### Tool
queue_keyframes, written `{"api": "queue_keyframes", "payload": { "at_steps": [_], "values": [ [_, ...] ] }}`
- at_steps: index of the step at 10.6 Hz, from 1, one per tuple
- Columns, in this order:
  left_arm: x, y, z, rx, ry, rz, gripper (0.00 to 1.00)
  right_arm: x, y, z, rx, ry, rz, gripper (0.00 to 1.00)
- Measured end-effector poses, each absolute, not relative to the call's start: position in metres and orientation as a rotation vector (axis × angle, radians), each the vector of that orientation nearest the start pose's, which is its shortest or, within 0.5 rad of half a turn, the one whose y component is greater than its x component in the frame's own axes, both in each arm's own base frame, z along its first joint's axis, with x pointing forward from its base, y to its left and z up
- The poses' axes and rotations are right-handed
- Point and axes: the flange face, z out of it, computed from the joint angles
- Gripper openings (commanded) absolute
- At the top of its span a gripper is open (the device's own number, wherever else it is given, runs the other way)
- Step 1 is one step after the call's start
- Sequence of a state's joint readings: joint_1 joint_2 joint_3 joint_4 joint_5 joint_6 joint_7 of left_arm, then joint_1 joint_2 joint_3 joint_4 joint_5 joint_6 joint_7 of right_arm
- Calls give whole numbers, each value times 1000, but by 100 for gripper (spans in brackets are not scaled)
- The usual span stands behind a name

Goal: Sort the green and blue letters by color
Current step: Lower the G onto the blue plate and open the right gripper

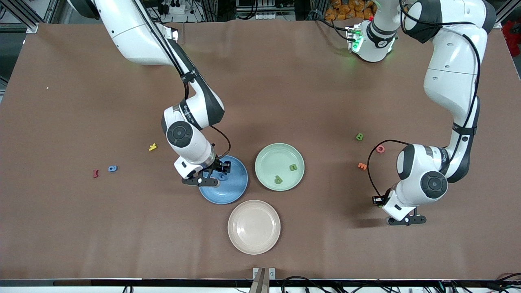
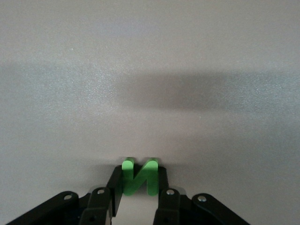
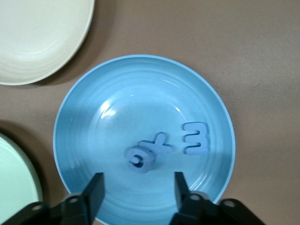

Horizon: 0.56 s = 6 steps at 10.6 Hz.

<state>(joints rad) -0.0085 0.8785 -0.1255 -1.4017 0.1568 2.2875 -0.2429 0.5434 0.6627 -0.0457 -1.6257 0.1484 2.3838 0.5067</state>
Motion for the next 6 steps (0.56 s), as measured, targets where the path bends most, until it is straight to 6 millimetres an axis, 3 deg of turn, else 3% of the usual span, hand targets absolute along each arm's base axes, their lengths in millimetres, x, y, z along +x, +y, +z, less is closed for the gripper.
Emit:
{"api": "queue_keyframes", "payload": {
  "at_steps": [3, 6],
  "values": [
    [726, -87, 182, -3122, -163, -36, 0, 619, 337, 250, -3017, 158, -94, 100],
    [726, -129, 196, -3125, -264, -76, 0, 630, 316, 250, -3037, 77, -91, 100]
  ]
}}
